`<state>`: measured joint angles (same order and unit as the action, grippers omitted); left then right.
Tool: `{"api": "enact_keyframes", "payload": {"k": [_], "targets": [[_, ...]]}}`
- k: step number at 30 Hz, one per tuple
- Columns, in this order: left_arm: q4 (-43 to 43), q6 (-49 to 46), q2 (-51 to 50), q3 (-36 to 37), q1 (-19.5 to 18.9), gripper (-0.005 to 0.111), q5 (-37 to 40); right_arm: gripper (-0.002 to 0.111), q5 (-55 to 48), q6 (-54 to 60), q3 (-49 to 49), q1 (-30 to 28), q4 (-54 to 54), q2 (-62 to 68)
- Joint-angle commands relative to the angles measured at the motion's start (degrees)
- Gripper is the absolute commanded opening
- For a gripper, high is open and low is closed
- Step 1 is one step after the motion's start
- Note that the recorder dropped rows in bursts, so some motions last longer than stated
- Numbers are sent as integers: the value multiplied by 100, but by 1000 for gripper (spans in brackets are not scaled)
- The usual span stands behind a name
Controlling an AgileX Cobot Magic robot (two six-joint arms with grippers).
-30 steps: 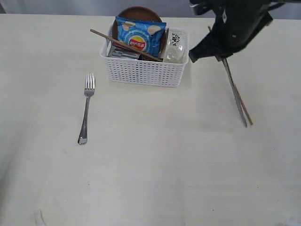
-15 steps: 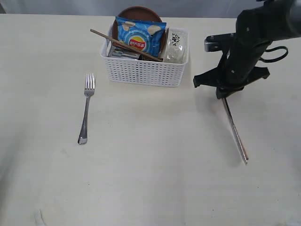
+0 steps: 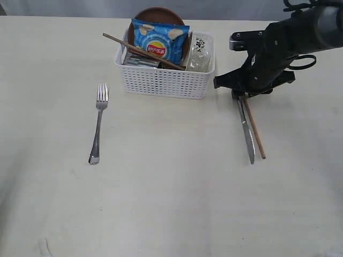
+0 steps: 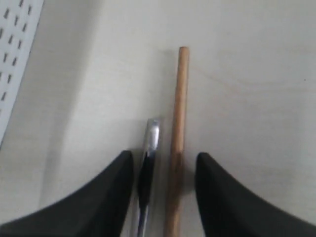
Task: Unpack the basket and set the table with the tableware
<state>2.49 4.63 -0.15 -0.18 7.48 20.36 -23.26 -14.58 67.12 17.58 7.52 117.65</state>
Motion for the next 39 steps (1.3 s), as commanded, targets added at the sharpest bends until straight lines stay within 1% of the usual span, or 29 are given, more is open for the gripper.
{"api": "enact_keyframes", "payload": {"k": [1,10,14,19,22,26,28,33,34,35,39], "targets": [[52,24,15,18,-11,0,-61,57,-144,-220,-57,-90,57,43],[52,24,15,18,-11,0,-61,57,-711,-210,-57,-103,34,-682],[52,24,15,18,-11,0,-61,57,-1019,-37,-57,-23,-377,-938],[52,24,15,18,-11,0,-61,57,-1130,674,-57,203,-938,-928],[52,24,15,18,-11,0,-61,57,-1139,689,-57,325,-900,-805],[52,24,15,18,-11,0,-61,57,-1139,689,-57,337,-864,-671],[52,24,15,18,-11,0,-61,53,-1139,689,-57,337,-809,-602],[52,24,15,18,-11,0,-61,30,-1159,698,-57,337,-752,-314],[52,24,15,18,-11,0,-61,27,-1159,698,-57,337,-752,-270],[52,24,15,18,-11,0,-61,25,-1159,698,-57,337,-752,-233],[52,24,15,18,-11,0,-61,25,-1159,757,-57,337,-752,-172]]}}
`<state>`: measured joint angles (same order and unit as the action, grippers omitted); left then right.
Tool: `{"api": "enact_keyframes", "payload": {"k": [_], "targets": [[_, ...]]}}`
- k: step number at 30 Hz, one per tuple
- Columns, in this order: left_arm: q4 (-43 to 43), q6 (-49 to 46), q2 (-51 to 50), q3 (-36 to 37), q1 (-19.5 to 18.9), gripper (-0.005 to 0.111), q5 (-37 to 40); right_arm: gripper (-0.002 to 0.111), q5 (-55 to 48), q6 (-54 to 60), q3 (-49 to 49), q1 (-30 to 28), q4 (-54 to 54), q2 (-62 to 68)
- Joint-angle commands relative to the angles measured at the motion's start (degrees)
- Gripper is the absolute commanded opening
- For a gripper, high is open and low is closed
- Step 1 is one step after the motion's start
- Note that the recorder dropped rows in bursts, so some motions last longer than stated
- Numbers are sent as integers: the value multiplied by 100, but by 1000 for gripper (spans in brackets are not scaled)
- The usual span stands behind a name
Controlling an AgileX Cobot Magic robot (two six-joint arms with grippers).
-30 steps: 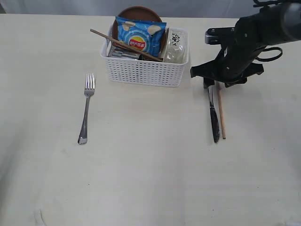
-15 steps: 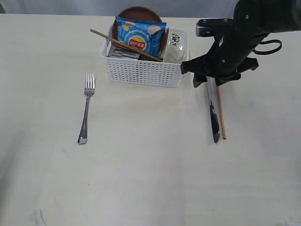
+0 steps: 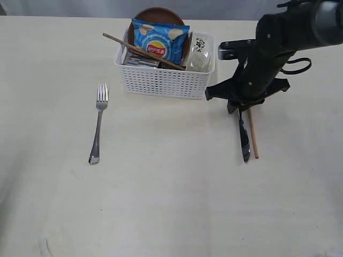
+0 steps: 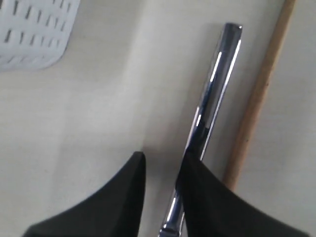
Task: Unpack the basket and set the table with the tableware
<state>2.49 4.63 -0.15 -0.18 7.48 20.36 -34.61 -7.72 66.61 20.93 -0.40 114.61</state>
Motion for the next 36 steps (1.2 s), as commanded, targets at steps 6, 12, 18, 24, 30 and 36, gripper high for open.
{"api": "enact_keyframes", "payload": {"k": [6,12,18,24,30,36], "targets": [[52,24,15,18,-11,0,-61,25,-40,105,-6,1,40,107],[52,24,15,18,-11,0,-61,25,-78,105,162,1,40,-214],[52,24,15,18,-11,0,-61,17,108,105,337,-79,241,-284],[52,24,15,18,-11,0,-61,-1,198,95,337,-78,344,-36],[52,24,15,18,-11,0,-61,-1,480,-65,337,-78,519,49],[52,24,15,18,-11,0,-61,-1,565,-818,337,-80,1296,35]]}}
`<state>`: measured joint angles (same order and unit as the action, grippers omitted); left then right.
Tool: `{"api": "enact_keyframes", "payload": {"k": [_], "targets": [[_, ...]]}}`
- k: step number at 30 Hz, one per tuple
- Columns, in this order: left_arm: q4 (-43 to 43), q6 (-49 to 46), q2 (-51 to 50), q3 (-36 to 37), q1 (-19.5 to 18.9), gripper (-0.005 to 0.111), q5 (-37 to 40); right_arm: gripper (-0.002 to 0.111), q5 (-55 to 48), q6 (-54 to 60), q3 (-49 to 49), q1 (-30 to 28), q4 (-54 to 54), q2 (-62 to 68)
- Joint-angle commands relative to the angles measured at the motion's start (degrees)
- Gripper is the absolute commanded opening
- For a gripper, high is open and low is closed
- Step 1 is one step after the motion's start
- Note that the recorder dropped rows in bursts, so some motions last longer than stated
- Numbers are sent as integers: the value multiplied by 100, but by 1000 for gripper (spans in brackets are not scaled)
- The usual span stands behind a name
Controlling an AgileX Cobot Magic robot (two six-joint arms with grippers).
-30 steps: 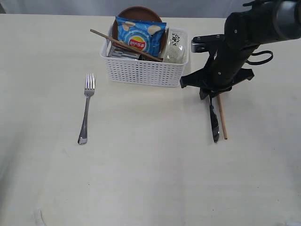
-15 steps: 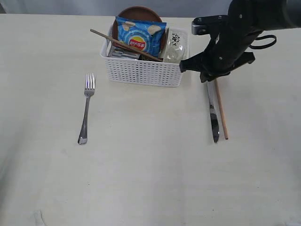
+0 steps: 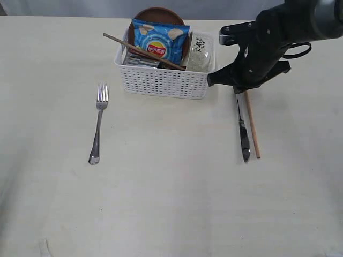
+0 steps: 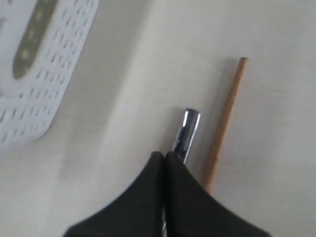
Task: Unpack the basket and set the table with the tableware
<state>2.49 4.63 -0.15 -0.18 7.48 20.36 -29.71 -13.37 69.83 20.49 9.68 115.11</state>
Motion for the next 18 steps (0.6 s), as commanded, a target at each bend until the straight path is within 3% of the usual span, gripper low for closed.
{"api": "enact_keyframes", "payload": {"k": [1,18], "targets": [[52,24,15,18,-11,0,-61,-1,96,-252,15,-35,288,-15],[52,24,15,18,-11,0,-61,-1,71,-610,15,-35,672,133]]}}
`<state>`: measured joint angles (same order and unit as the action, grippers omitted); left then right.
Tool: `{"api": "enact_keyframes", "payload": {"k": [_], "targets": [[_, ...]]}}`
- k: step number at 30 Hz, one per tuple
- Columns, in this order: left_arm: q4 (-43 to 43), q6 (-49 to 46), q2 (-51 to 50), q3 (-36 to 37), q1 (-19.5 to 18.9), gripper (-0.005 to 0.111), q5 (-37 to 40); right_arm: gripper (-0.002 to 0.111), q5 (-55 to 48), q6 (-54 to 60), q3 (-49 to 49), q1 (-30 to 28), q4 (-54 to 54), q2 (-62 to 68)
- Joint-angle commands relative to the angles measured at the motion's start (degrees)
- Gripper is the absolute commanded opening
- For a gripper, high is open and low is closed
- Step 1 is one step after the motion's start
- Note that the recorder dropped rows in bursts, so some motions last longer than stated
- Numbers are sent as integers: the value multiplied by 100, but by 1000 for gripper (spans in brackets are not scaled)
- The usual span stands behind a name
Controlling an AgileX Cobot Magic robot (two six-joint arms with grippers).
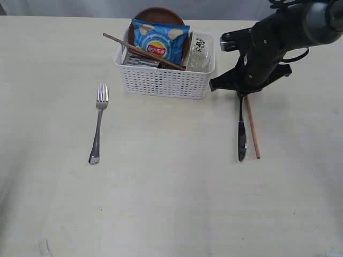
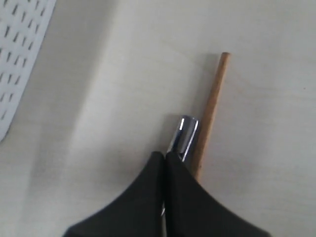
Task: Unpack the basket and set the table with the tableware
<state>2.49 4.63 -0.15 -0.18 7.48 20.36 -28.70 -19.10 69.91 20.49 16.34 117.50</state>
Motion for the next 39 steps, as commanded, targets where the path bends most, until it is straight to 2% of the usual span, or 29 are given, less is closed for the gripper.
{"api": "enact_keyframes", "payload": {"k": [1,10,18,39], "targets": [[52,24,15,18,-11,0,-61,-1,-29,-38,7,-35,7,-143],[52,24,15,18,-11,0,-61,-1,-544,-38,-4,-35,-16,-243],[52,24,15,18,-11,0,-61,-1,-568,180,-4,-35,-327,-245],[52,24,15,18,-11,0,-61,-1,-544,234,-211,-35,-338,-245]]}}
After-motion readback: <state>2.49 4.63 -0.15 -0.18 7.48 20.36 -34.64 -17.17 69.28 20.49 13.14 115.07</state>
